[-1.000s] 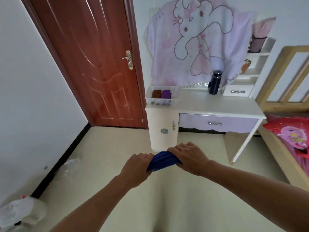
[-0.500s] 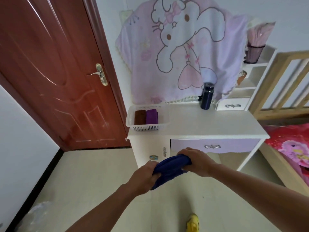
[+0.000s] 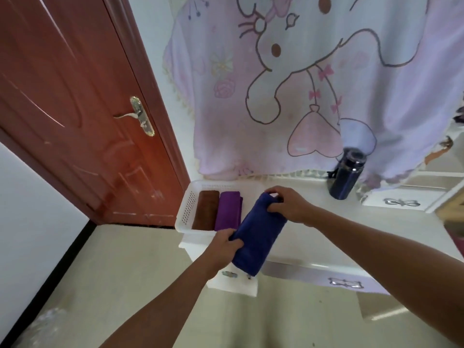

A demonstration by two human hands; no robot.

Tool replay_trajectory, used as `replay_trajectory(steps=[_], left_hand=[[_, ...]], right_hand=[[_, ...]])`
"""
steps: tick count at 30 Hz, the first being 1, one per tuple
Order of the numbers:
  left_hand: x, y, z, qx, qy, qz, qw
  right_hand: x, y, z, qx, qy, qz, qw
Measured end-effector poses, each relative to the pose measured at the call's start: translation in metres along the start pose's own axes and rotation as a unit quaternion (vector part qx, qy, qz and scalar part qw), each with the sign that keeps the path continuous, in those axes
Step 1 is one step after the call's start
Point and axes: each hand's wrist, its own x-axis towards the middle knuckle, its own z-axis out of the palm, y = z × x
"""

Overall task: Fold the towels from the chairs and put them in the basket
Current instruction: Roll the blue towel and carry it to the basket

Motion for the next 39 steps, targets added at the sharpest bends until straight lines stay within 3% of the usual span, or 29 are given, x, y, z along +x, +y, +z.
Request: replay_trajectory(steps=[8, 13, 19, 25, 29, 32, 36, 39], left_hand=[[0.109, -0.001, -0.012, -0.046, 0.003, -0.055, 0.997], [0.175, -0.028, -0.014, -0.060, 0.003, -0.106, 0.993], [0.211, -0.062, -0.001, -0.007, -0.023, -0.147, 0.989], [0.217, -0.063, 0.006, 0.241, 0.006, -0.084, 0.967], [0.198, -0.059, 0.004, 0.309, 0.065, 0.099, 0.944], [0.187, -0.069, 0.009, 0.343, 0.011, 0.212, 0.915], [0.180, -0.075, 0.010, 0.420, -0.097, 0.129, 0.893], [0.178, -0.076, 0.007, 0.462, -0.102, 0.108, 0.874]], right_hand=[[0.133, 0.005, 0.006, -0.083, -0.022, 0.012, 0.996], [0.211, 0.021, 0.032, -0.181, -0.085, 0.014, 0.980], [0.244, 0.050, 0.072, -0.277, -0.169, 0.031, 0.945], [0.243, 0.056, 0.089, -0.422, -0.135, -0.044, 0.895], [0.233, 0.056, 0.069, -0.452, -0.038, -0.178, 0.873], [0.217, 0.060, 0.063, -0.419, -0.089, -0.205, 0.880], [0.210, 0.073, 0.074, -0.427, -0.188, -0.148, 0.872], [0.214, 0.079, 0.081, -0.419, -0.194, -0.139, 0.876]])
